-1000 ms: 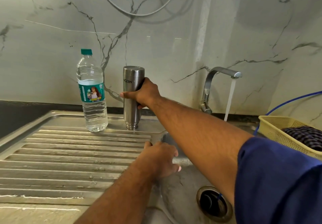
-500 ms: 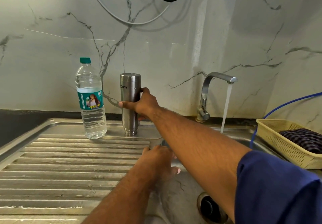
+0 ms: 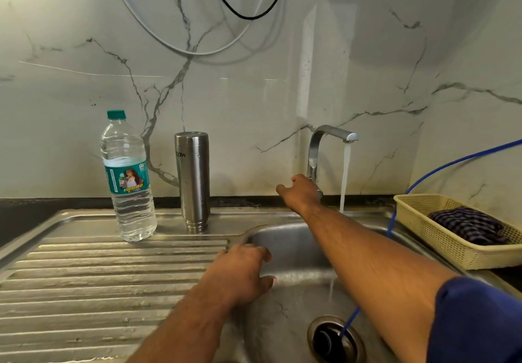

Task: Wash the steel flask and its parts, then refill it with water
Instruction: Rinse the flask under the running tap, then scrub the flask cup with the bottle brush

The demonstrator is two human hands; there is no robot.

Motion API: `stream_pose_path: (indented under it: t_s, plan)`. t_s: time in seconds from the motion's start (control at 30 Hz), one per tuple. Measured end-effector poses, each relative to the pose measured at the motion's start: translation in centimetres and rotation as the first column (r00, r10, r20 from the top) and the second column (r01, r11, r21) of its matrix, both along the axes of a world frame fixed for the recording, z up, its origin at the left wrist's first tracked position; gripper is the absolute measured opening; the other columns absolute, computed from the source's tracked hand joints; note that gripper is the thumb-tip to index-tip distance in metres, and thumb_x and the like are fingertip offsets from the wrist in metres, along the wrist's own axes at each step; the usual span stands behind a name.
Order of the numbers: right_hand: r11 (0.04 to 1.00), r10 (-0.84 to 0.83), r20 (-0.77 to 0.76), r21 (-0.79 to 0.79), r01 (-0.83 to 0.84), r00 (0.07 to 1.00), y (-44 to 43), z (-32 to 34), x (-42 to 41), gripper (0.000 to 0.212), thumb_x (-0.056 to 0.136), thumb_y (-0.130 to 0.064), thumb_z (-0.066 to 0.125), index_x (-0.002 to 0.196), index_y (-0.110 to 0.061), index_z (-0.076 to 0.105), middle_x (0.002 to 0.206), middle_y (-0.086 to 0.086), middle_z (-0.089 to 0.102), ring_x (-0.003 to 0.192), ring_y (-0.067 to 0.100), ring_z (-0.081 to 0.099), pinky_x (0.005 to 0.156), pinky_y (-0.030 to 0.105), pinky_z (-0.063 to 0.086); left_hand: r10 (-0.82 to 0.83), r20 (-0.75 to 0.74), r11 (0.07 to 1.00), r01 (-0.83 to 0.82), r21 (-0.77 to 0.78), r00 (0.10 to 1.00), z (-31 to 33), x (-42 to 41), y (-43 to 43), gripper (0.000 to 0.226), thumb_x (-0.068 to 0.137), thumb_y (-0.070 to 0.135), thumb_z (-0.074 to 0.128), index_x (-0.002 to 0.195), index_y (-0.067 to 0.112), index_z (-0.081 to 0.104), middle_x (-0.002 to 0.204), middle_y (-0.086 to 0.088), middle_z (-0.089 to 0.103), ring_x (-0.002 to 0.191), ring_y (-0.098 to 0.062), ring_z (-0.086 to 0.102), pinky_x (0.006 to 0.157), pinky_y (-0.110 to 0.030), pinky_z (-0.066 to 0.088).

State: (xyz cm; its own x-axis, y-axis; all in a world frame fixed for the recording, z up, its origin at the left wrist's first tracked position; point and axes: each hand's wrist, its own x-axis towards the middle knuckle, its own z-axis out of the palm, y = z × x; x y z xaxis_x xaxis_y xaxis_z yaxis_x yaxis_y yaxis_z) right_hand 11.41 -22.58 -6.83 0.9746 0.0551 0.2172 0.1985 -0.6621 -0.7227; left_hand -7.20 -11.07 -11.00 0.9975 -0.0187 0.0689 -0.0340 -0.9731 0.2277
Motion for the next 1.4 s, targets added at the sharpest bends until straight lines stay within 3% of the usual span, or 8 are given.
stream_pose_path:
  t_s: [0.17,0.33,0.67,0.9,1.03,1.13,1.27,1.4]
  plan:
    - [0.999,-0.008,-0.002,0.042,0.008,1.000,-0.9,-0.9,1.5,0.036,0.094,-0.039,0.068,0.118,-0.012,0.060,0.123,0.010,0.064,0.119,0.032,0.059,0.106,0.048,0.050,0.007,-0.023,1.000,-0.008,-0.013,1.000,0.3,0.0,0.0,0.050,0.094,0.048,0.065,0.141,0.036,0.049,0.144,0.007,0.051,0.130,-0.013,0.049,0.113,-0.034,0.037]
    - [0.993,-0.044,0.000,0.109,0.044,0.999,-0.9,-0.4,2.2,0.036,0.096,-0.038,0.064,0.115,-0.008,0.063,0.114,0.011,0.067,0.109,0.030,0.065,0.098,0.045,0.056,0.017,-0.029,1.000,-0.018,-0.023,0.999,0.3,0.0,-0.1,0.050,0.095,0.048,0.064,0.141,0.037,0.048,0.145,0.007,0.050,0.130,-0.013,0.049,0.114,-0.033,0.037]
    - [0.977,-0.093,-0.034,0.190,0.097,0.995,-1.3,0.5,2.7,0.048,0.098,-0.037,0.064,0.133,-0.006,0.056,0.129,0.011,0.065,0.115,0.030,0.065,0.082,0.028,0.054,0.010,-0.022,1.000,-0.010,-0.023,1.000,-0.1,0.1,0.1,0.050,0.094,0.049,0.064,0.140,0.038,0.047,0.145,0.006,0.050,0.130,-0.013,0.049,0.114,-0.034,0.038]
    - [0.993,0.071,0.021,0.094,-0.072,0.997,-2.0,0.7,-0.2,0.044,0.095,-0.036,0.065,0.134,-0.016,0.058,0.125,0.003,0.062,0.115,0.022,0.061,0.101,0.037,0.052,0.002,-0.002,0.998,-0.002,-0.062,1.000,-0.2,0.3,-0.1,0.045,0.092,0.048,0.067,0.133,0.037,0.053,0.136,0.007,0.056,0.120,-0.013,0.055,0.109,-0.036,0.046]
    - [0.967,0.249,0.049,0.045,-0.251,0.967,-4.8,1.2,-4.6,0.026,0.097,-0.026,0.067,0.122,-0.018,0.067,0.112,-0.005,0.066,0.104,0.012,0.062,0.084,0.021,0.048,-0.033,0.001,0.998,0.033,-0.046,0.999,0.0,0.3,-0.3,0.047,0.092,0.048,0.067,0.135,0.035,0.054,0.136,0.005,0.056,0.121,-0.014,0.055,0.107,-0.034,0.046]
    - [0.938,0.347,-0.017,-0.027,-0.347,0.938,-7.8,0.3,-7.2,0.013,0.095,-0.025,0.070,0.107,-0.020,0.073,0.098,-0.006,0.073,0.092,0.011,0.069,0.080,0.024,0.055,-0.084,0.016,0.996,0.084,-0.014,0.996,0.3,0.0,-0.9,0.046,0.094,0.048,0.065,0.136,0.034,0.054,0.138,0.005,0.056,0.124,-0.014,0.053,0.108,-0.033,0.044]
    - [0.858,0.457,-0.152,-0.183,-0.479,0.876,-11.7,-1.8,-9.8,0.009,0.091,-0.023,0.076,0.100,-0.022,0.076,0.082,-0.008,0.074,0.068,-0.003,0.068,0.072,0.026,0.058,-0.209,0.013,0.977,0.208,0.037,0.978,0.4,-0.6,-2.7,0.048,0.095,0.053,0.060,0.140,0.036,0.051,0.141,0.009,0.054,0.130,-0.010,0.048,0.110,-0.032,0.040]
    - [0.683,0.476,-0.295,-0.469,-0.560,0.829,-13.4,-4.6,-11.0,0.026,0.088,-0.026,0.078,0.113,-0.020,0.074,0.097,-0.009,0.072,0.089,0.005,0.068,0.085,0.028,0.055,-0.320,0.045,0.947,0.320,-0.004,0.946,0.7,-1.4,-4.7,0.044,0.096,0.051,0.060,0.137,0.037,0.054,0.132,0.015,0.056,0.119,-0.003,0.050,0.100,-0.022,0.039]
